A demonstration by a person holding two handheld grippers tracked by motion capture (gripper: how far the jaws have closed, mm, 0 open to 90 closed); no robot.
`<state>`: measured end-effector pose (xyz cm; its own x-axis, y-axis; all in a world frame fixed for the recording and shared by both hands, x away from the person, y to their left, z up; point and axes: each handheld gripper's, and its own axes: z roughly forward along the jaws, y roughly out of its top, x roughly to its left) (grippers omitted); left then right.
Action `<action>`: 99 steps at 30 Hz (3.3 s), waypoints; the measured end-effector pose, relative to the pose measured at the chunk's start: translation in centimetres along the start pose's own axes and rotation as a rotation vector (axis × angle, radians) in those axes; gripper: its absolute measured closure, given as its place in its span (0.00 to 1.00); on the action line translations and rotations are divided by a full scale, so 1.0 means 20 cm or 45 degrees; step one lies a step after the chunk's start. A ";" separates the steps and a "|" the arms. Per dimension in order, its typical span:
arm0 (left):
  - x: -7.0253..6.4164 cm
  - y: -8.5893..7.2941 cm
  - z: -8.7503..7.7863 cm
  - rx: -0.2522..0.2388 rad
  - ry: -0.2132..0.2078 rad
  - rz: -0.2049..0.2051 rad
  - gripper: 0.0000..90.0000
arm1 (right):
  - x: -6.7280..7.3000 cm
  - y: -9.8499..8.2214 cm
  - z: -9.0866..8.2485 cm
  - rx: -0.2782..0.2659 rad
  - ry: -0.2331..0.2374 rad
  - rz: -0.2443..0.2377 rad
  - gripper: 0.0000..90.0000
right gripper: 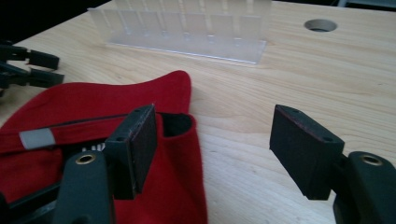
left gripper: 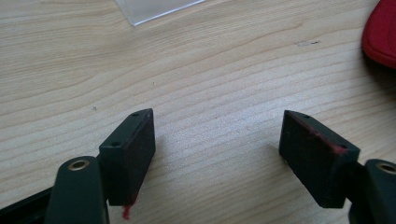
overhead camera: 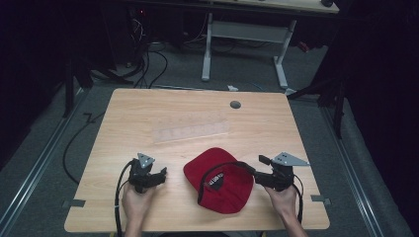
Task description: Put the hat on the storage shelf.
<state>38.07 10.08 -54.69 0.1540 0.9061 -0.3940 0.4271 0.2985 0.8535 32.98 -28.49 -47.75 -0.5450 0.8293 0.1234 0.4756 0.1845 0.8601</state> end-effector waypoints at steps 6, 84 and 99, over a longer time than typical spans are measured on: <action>0.00 0.00 0.00 0.000 0.000 0.000 0.30 | 0.04 0.01 0.09 0.065 0.031 -0.047 0.35; -0.02 0.00 0.00 0.009 -0.047 0.027 0.31 | 0.02 0.08 0.18 0.177 0.262 -0.065 0.93; -0.23 0.02 -0.06 0.036 -0.301 0.066 0.30 | -0.01 0.20 0.12 0.133 0.259 -0.025 0.94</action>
<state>36.46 6.47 -52.15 0.3790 0.8239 -0.4213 0.4372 0.2419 0.8662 36.65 -26.71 -45.44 -0.6779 0.7034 0.2135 0.5266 0.2621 0.8087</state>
